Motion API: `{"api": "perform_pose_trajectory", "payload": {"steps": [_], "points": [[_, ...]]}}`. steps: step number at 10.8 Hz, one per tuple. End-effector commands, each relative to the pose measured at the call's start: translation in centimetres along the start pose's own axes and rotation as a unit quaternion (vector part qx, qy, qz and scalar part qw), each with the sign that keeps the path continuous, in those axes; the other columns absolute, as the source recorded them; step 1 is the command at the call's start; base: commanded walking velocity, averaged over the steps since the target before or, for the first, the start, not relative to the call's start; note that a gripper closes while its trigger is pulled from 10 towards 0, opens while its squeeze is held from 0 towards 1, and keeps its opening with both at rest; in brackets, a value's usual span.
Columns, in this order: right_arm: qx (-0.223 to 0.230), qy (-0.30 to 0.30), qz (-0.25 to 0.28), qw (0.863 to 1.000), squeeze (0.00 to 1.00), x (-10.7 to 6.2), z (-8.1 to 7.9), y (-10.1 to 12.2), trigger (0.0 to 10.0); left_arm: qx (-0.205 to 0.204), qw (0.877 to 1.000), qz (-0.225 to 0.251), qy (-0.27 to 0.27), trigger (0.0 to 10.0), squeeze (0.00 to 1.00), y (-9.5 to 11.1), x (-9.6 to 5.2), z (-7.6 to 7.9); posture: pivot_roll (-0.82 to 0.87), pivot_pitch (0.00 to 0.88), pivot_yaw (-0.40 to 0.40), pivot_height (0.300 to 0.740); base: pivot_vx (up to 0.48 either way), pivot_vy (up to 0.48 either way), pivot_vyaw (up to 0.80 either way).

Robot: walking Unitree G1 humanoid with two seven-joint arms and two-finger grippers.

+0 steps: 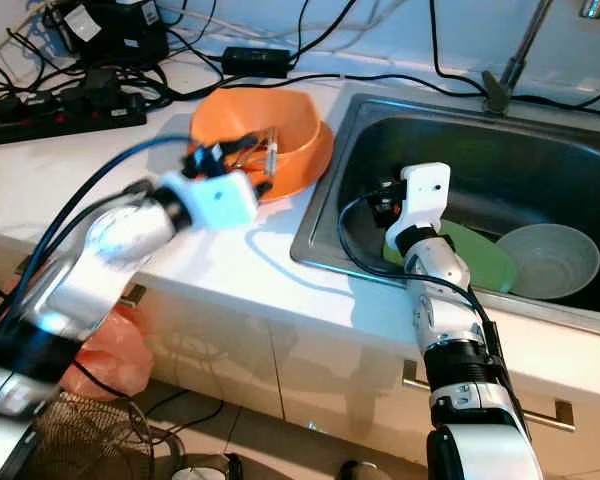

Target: Kitchen organization

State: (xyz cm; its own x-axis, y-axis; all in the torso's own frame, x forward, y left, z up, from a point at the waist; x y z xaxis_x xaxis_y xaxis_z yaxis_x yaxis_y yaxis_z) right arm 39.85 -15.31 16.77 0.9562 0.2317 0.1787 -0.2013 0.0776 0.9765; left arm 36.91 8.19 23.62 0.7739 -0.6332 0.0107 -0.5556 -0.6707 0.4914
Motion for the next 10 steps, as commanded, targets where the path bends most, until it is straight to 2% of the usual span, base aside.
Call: {"api": "perform_pose_trajectory", "payload": {"steps": [1, 3, 7, 8, 9, 10], "points": [[0.006, -0.003, -0.02, 1.0, 0.0, -0.4, 0.0, -1.2, 10.0, 0.011, 1.0, 0.002, -0.002, 10.0, 0.0, 0.1, 0.3, 0.2, 0.09, 0.074, 0.031, 0.74, 0.0, 0.0, 0.0], [0.005, -0.001, -0.017, 1.0, 0.0, -0.3, -0.1, -1.0, 10.0, 0.012, 1.0, 0.014, 0.01, 10.0, 0.0, 0.6, 2.0, -0.2, 0.08, 0.08, 0.033, 0.74, 0.0, 0.0, 0.0], [0.006, -0.004, -0.017, 1.0, 0.0, -0.4, 0.0, -1.1, 10.0, 0.009, 1.0, 0.027, 0.0, 10.0, 0.0, 0.8, 2.9, 0.5, 0.08, 0.082, 0.034, 0.74, 0.0, 0.0, 0.0], [0.007, -0.005, -0.017, 1.0, 0.0, -0.5, 0.1, -1.1, 10.0, 0.01, 1.0, 0.028, -0.001, 7.9, 0.0, 0.8, 3.0, 0.5, 0.08, 0.082, 0.034, 0.74, 0.0, 0.0, 0.0], [0.007, -0.005, -0.017, 1.0, 0.0, -0.4, 0.0, -1.1, 10.0, 0.009, 1.0, 0.028, -0.001, 0.0, 0.0, 0.8, 3.0, 0.4, 0.08, 0.086, 0.036, 0.74, 0.0, 0.0, 0.0], [0.008, -0.005, -0.017, 1.0, 0.0, -0.4, 0.0, -1.1, 10.0, 0.01, 1.0, 0.027, -0.003, 0.0, 0.0, 0.7, 3.0, 0.4, 0.08, 0.087, 0.036, 0.74, 0.0, 0.0, 0.0]]}}
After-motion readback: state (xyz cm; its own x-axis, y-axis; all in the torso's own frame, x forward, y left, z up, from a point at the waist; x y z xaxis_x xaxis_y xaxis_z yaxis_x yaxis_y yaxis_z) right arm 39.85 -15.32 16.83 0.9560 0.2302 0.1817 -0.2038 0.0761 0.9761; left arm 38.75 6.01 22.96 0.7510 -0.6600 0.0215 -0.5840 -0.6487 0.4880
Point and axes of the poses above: a point about 5 cm out from each wrist's last joint towards the gripper, its own x axis pointing out of the wrist towards the gripper, its own y axis along the axis of the wrist's last joint, z = x × y, the point moved 4 cm from there along x, pointing out of the wrist towards the gripper, and after that the axes turned 6 degrees about -x, right-handed, at the moved point
